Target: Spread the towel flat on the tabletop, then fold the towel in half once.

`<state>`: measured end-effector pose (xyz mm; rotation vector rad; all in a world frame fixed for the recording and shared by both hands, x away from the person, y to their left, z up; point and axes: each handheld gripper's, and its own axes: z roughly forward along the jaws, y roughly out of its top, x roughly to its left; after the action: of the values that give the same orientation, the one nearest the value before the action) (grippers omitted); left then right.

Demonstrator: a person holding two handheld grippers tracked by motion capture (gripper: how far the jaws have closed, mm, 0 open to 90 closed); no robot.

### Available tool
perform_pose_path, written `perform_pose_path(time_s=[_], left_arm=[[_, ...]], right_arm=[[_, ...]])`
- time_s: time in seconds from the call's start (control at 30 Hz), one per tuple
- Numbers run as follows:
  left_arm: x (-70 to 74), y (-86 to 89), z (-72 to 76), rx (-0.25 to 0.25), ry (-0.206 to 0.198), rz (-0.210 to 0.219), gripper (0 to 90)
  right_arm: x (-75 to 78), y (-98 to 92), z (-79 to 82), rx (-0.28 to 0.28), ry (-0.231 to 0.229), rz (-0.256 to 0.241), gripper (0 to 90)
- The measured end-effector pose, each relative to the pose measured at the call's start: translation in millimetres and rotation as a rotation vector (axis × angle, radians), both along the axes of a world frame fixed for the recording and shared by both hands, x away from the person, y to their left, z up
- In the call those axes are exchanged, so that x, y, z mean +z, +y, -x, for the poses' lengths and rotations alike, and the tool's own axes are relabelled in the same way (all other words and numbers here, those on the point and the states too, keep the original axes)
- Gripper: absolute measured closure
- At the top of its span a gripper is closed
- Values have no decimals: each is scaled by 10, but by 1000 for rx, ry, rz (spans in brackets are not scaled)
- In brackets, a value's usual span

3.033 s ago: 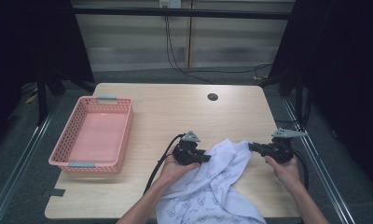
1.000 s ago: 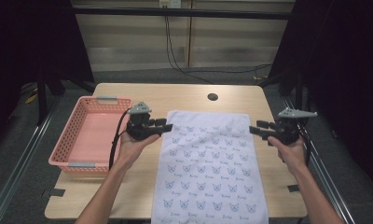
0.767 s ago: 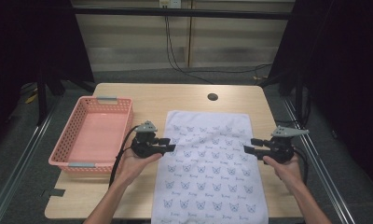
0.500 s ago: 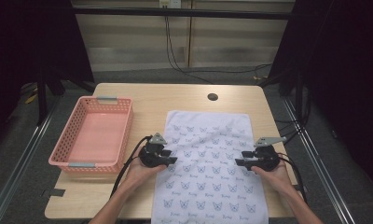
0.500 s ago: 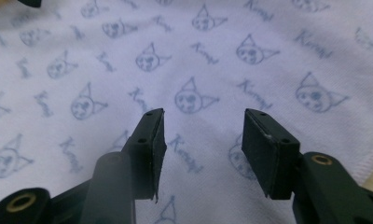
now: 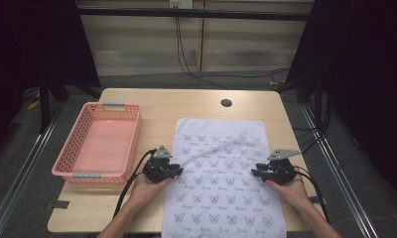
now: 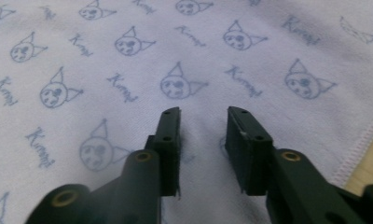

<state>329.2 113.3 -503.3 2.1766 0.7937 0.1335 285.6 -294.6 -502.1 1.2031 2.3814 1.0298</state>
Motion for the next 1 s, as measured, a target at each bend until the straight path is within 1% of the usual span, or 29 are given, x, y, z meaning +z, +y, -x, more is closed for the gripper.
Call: perform_pose_path(time_s=[0.03, 0.07, 0.1, 0.13, 0.17, 0.2, 0.23, 0.27, 0.3, 0.33, 0.37, 0.4, 0.43, 0.5, 0.53, 0.57, 0.6, 0.67, 0.7, 0.73, 0.8, 0.83, 0.87, 0.9, 0.93, 0.97, 1.0], left_arm=[[-2, 0, 5, 1, -12, -5, 780], [1, -1, 6, 5, -7, -9, 799], [0, 1, 12, -1, -6, -8, 832], [1, 5, 24, -6, -16, -17, 849], [8, 8, 37, -19, -8, -22, 854], [8, 10, 49, -12, 0, -13, 866], [2, 20, 74, -7, 4, -2, 868], [1, 34, 104, -16, -4, -8, 868], [6, 46, 128, -19, 3, -6, 869], [12, 57, 150, -24, 5, -11, 872], [10, 73, 200, -35, -11, -15, 871], [9, 82, 236, -42, -18, -16, 869], [19, 82, 266, -38, -12, -23, 870], [21, 113, 313, -47, 0, -18, 870], [26, 137, 347, -52, 17, -13, 870], [33, 149, 377, -56, 21, -20, 870], [34, 155, 400, -59, 19, -18, 870], [40, 174, 464, -69, 25, -21, 870], [45, 191, 493, -79, 35, -17, 870], [49, 208, 529, -76, 38, -23, 869], [56, 218, 606, -90, 45, -23, 869], [66, 233, 660, -99, 62, -25, 867], [74, 240, 695, -105, 69, -28, 865], [80, 249, 737, -114, 70, -34, 864], [84, 263, 785, -126, 80, -30, 857], [87, 269, 813, -128, 78, -30, 850], [97, 285, 845, -151, 92, -32, 834]], right_arm=[[-1, -9, -5, -1, -2, 1, 692], [3, -14, -9, -3, 3, 3, 701], [3, -12, -9, -5, 1, 4, 727], [3, -11, -5, -3, 2, 2, 765], [4, -9, 5, 1, 6, 0, 795], [4, -4, 20, 5, 7, -4, 824], [8, 0, 35, 2, 15, -4, 832], [11, 0, 50, 3, 25, -12, 838], [7, -1, 64, 12, 20, -16, 843], [15, 1, 85, 15, 32, -13, 844], [19, 0, 94, 23, 40, -18, 845], [23, 6, 121, 29, 51, -27, 846], [30, 17, 152, 31, 63, -27, 848], [36, 42, 228, 45, 71, -32, 850], [43, 46, 271, 50, 80, -28, 851], [49, 52, 325, 59, 83, -27, 851], [58, 59, 369, 64, 88, -19, 851], [61, 62, 437, 72, 99, -27, 851], [62, 63, 471, 80, 103, -30, 851], [66, 65, 499, 86, 110, -31, 851], [74, 75, 555, 93, 119, -28, 851], [75, 80, 585, 104, 117, -29, 851], [84, 97, 635, 105, 116, -17, 852], [85, 108, 664, 117, 115, -14, 851], [95, 119, 702, 130, 120, -7, 851], [99, 128, 754, 148, 127, -8, 850], [106, 135, 783, 153, 132, -3, 851]])
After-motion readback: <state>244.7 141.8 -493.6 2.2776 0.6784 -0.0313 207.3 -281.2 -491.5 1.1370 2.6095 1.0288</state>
